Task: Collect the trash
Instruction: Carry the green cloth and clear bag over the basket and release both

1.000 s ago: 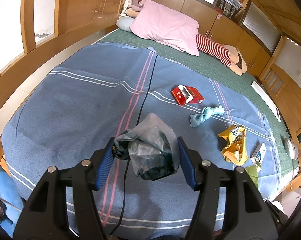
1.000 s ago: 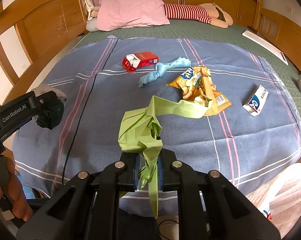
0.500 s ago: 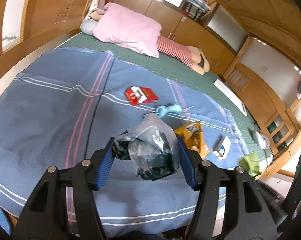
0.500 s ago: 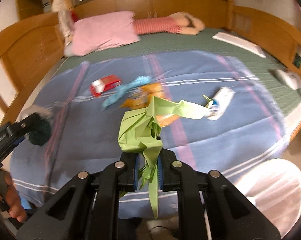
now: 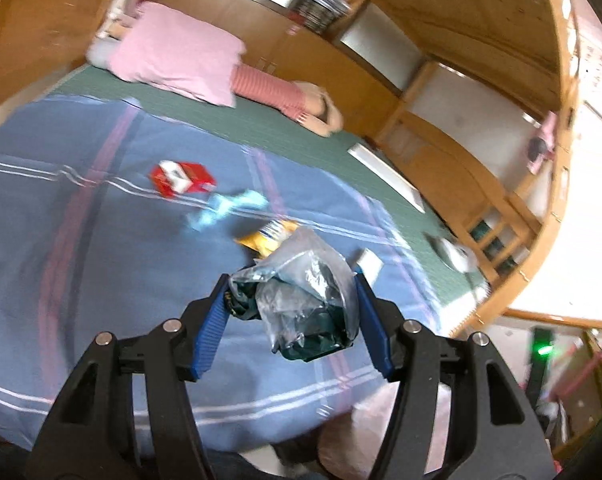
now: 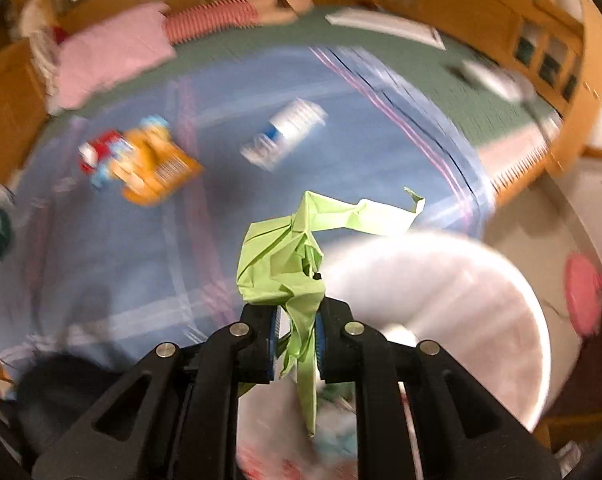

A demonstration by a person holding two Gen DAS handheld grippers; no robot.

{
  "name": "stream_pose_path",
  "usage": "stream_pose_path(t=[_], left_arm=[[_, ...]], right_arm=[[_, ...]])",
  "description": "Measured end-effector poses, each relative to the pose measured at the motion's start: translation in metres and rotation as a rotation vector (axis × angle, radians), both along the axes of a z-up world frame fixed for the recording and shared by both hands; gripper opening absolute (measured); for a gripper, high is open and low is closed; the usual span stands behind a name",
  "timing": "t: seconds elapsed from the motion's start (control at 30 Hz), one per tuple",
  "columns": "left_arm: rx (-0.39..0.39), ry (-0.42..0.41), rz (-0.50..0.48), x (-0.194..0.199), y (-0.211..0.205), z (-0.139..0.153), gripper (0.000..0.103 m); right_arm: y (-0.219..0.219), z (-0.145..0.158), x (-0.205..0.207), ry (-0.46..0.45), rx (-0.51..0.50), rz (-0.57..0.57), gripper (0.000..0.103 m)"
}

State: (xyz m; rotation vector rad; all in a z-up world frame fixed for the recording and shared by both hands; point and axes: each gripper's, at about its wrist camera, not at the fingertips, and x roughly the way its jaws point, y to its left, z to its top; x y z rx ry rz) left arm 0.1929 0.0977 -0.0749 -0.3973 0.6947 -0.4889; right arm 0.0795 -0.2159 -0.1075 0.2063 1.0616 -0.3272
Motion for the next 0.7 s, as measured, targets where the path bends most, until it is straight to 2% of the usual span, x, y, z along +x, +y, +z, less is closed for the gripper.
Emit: stream_pose_path(t=[0.1,0.13,0.17,0.2,0.23,0.27,0.4,0.43,0.53,0.7], left_arm=[[-0.019,0.019,-0.078,-0.007,-0.023,-0.006,0.061],[-0.022,0.029,-0.108,-0.011,-0.035,-0.008,0.061],[-0.014,0.039,-0.137,-0.014,-0.047,-0.012,0.061],[0.004,0.034,-0.154,-0.019,-0.058,-0.012,0.061],[0.011,0.023,-0.167,-0.024,-0.064,-0.012,0.061],[0.002,0.015,-0.185,-0.027,-0.068,-0.011,0.061],[-0.080,0.056,-0.299,-0.036,-0.095,-0.019,0.061],[-0.081,0.070,-0.330,-0.038,-0.107,-0.024,0.061],[-0.085,0.116,-0.412,-0.047,-0.135,-0.039,0.061],[-0.081,0.154,-0.569,-0.065,-0.176,-0.055,0.061]], right_arm=[[-0.015,-0.039,-0.019,0.157,0.092,-0.027,0.018],[-0.020,-0.045,-0.023,0.174,0.120,-0.042,0.025],[-0.025,-0.050,-0.029,0.176,0.147,-0.077,0.038],[-0.033,-0.049,-0.036,0.149,0.156,-0.123,0.047],[-0.038,-0.045,-0.040,0.122,0.153,-0.152,0.061],[-0.044,-0.039,-0.045,0.074,0.144,-0.189,0.066],[-0.065,-0.010,-0.063,-0.072,0.103,-0.280,0.066],[-0.073,-0.001,-0.071,-0.123,0.092,-0.314,0.067],[-0.093,0.015,-0.084,-0.202,0.076,-0.376,0.070],[-0.119,0.019,-0.092,-0.232,0.104,-0.421,0.070]])
